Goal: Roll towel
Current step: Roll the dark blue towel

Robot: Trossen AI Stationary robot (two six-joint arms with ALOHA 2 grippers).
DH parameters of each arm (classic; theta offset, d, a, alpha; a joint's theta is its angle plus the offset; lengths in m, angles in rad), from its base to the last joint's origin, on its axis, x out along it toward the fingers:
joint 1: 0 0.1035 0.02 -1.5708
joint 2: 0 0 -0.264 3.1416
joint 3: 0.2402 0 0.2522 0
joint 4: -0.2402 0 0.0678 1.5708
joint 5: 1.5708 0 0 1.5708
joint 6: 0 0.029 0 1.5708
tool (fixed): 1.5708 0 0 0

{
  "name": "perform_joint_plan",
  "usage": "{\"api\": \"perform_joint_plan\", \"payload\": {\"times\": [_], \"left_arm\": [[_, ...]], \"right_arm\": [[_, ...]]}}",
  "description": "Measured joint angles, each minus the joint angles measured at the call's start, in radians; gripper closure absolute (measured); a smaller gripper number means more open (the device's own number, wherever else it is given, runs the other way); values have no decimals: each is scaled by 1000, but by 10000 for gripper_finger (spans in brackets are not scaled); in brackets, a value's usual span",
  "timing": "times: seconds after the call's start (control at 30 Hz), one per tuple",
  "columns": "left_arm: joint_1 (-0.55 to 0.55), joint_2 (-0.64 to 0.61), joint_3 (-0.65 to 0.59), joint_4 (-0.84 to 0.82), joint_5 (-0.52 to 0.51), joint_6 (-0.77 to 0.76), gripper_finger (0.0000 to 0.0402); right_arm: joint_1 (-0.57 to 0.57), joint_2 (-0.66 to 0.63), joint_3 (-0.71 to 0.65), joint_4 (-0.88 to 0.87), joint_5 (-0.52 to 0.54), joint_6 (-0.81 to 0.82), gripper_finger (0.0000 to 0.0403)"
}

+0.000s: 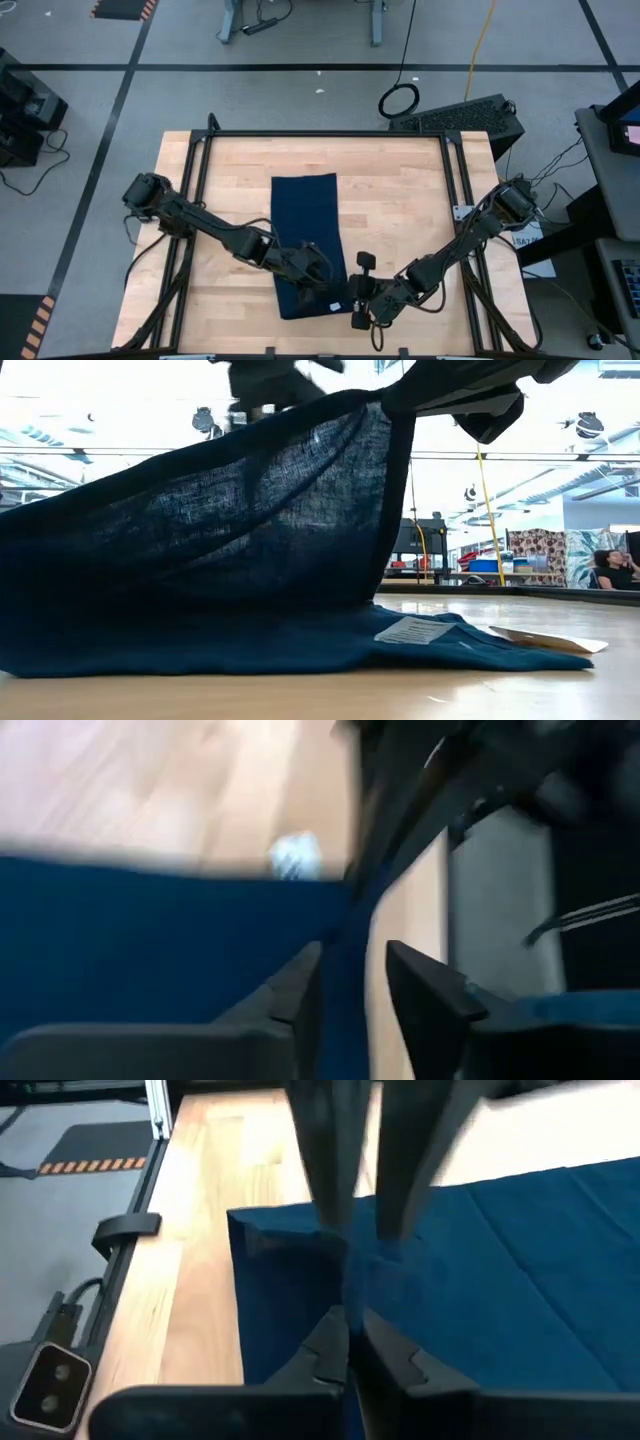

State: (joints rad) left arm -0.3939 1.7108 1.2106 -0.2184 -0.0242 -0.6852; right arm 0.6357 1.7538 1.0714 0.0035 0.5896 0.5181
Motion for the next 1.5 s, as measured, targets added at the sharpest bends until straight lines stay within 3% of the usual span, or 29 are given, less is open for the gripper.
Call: {"api": "perform_joint_plan", "payload": {"times": [0.17,0.3,0.57,0.8,1.03,1.13,1.33,1.5], "left_arm": [[-72,-101,-1,-314,-161,-183,249],[-188,-110,-9,-426,-301,-329,244],[-411,-46,-27,-348,-526,-830,244],[-492,44,-27,-309,-608,-1054,243],[-514,113,-27,-98,-635,-1170,243],[-523,131,-27,-27,-645,-1128,232],[-551,131,-27,75,-769,-959,155],[-566,131,-26,25,-775,-865,71]], "right_arm": [[0,0,0,-13,1,32,402],[-13,0,0,-24,3,42,402],[-64,-56,0,-98,-70,1,402],[-85,-60,0,-101,-199,-118,403],[-85,-58,0,-104,-204,-84,403],[-85,-58,0,-105,-203,-81,403],[-86,-57,0,-113,-199,-55,403],[-87,-57,0,-112,-199,-27,402]]}}
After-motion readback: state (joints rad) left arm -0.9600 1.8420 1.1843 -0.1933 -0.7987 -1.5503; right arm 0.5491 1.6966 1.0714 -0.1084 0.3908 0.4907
